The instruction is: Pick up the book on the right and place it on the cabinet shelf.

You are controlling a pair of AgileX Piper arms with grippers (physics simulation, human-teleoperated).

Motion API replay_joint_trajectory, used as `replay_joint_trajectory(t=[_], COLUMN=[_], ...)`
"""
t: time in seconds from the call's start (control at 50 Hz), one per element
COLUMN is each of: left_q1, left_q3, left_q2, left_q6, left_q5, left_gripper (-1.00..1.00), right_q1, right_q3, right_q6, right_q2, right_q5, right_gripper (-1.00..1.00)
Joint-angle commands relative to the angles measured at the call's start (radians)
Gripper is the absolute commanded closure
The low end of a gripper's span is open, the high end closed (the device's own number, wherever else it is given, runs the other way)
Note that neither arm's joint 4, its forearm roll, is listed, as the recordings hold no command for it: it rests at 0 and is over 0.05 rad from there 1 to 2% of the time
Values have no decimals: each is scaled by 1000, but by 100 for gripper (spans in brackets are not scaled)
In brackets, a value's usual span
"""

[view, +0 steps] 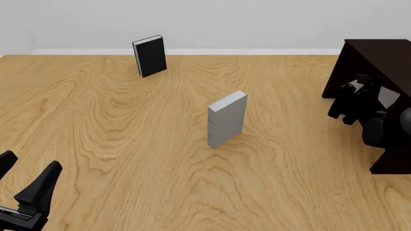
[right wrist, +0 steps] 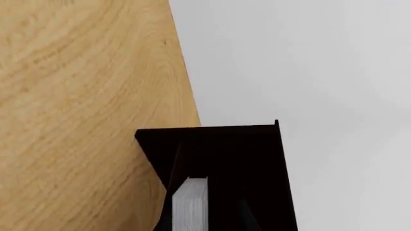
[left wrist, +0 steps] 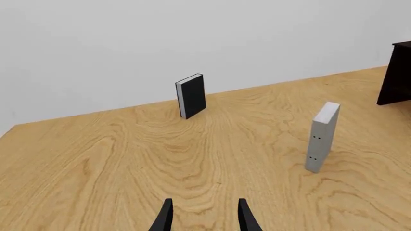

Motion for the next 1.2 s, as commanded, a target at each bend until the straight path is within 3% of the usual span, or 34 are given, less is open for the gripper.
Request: replay_joint_trajectory(t=[0.02, 0.72, 1.2], left_q1=[0, -5, 0], left_q3=[0, 0, 0], left_q2=[0, 0, -1], left_q6=[1, -4, -3], left_q5=[0, -3, -5], left_gripper=[-100, -100, -100], right_q1=[0, 112, 134], right_q3=[0, -61, -68], right_q6=[25, 54, 70], right_q2=[20, -16, -7], right_q5=[59, 123, 122], right_gripper=[-100, -100, -100])
